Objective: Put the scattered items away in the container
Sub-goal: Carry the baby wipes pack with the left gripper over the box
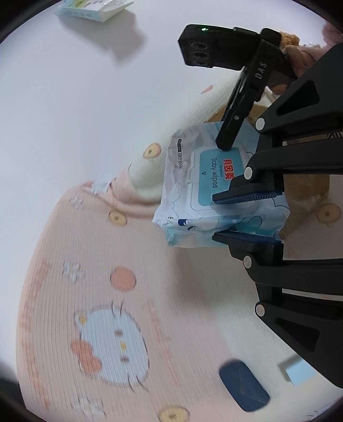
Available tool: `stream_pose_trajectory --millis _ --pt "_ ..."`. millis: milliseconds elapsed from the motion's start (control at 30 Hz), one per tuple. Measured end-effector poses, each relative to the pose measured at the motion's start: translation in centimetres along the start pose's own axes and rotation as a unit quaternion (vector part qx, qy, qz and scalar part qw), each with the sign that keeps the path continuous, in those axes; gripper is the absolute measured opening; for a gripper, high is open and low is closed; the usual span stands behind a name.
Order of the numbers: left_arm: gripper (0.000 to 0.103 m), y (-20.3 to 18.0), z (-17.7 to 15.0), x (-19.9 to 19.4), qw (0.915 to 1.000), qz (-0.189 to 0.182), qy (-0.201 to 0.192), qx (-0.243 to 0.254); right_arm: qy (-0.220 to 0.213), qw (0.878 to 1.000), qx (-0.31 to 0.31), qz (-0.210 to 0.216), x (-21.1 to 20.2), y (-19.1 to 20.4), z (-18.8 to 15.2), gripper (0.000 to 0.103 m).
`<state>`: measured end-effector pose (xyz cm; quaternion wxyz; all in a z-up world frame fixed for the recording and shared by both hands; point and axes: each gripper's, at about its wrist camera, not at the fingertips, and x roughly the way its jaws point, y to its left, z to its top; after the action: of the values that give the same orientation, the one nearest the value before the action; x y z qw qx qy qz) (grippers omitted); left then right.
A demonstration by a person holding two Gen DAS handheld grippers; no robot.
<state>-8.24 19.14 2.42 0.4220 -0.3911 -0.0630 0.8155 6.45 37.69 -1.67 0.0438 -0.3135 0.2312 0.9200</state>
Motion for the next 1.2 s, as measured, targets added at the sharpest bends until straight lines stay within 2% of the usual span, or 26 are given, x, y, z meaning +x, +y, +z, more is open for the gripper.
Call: stream_pose_trajectory --millis 167,333,500,667,833,1000,1200 --pt "0.022 -2.9 0.7 3.3 0.9991 -0.009 0.032 0.026 0.026 0.999 0.033 -0.007 -0.7 -4.1 1.5 0.043" --pt "0.022 -4.0 1.2 6.6 0.9971 -0.028 0.069 0.015 0.063 0.996 0.056 -0.009 -0.5 -7.7 2.4 0.043" --pt "0.022 -4.6 0.6 9.8 0.9934 -0.014 0.112 0.021 0.118 0.991 0.058 -0.023 1.3 -9.9 3.2 0.043" --pt "0.023 -4.0 -1.1 12.7 0.9859 -0.010 0.167 0.014 0.179 0.981 0.062 -0.034 3.7 -11.7 2.8 0.043" --pt "0.022 -3.8 -1.8 14.8 0.9773 0.011 0.210 0.027 0.211 0.975 0.058 -0.034 5.8 -12.5 2.6 0.043" --pt "0.023 -4.7 -2.0 15.2 0.9709 0.030 0.232 0.050 0.224 0.972 0.057 -0.041 6.9 -12.6 3.3 0.044" --pt "0.023 -5.0 -1.9 14.8 0.9685 0.046 0.238 0.056 0.241 0.969 0.045 -0.041 7.6 -11.9 3.7 0.044"
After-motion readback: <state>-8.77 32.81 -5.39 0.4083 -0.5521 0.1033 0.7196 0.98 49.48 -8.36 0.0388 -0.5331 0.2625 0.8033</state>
